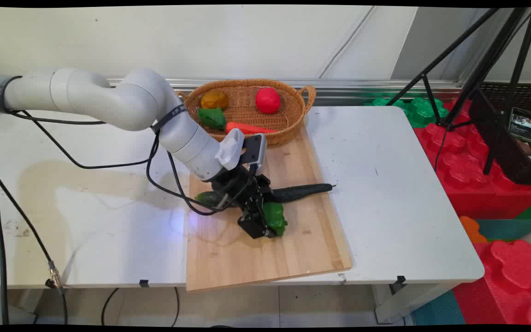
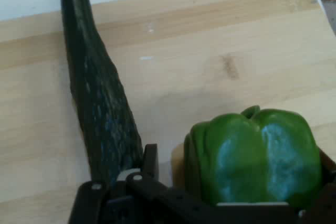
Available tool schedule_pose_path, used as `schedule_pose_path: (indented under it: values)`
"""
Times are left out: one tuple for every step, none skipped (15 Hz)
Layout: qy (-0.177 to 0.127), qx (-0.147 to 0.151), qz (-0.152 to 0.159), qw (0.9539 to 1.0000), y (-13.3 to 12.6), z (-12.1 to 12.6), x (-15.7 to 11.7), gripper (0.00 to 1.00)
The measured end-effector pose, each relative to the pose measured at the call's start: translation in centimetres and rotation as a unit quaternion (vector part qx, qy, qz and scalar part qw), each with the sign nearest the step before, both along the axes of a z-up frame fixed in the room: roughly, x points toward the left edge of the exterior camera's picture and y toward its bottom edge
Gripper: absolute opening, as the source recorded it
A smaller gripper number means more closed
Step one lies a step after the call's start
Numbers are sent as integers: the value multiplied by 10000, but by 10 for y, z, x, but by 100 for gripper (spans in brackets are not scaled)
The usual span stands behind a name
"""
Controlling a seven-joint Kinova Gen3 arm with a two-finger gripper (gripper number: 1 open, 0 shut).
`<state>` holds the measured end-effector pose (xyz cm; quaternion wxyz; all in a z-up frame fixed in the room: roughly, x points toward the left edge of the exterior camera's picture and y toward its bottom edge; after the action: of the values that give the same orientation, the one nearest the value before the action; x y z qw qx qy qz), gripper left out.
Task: Pick up the potato from the vegetable basket
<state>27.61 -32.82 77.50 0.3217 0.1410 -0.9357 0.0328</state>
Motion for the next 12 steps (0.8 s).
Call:
schedule_pose_path:
  values:
    - [14,-28,31,10000,0,2,0,100]
    - [26,-45,56,10000,0,4,2,100]
    - [42,-65,78,9999,0,6,4,100]
    - [63,-83,105,9999,1,10,7,100]
    - [86,-110,130,9998,3,14,10,100]
    - [120,-153,168,9997,5,21,18,100]
    - [144,-178,192,9996,7,26,23,100]
    - [158,-195,206,9995,8,29,26,100]
    - [183,-220,230,9993,9,34,32,100]
    - [197,-236,244,9992,10,37,36,100]
    - [218,-261,270,9991,12,43,42,100]
    - [236,-277,288,9989,13,47,46,100]
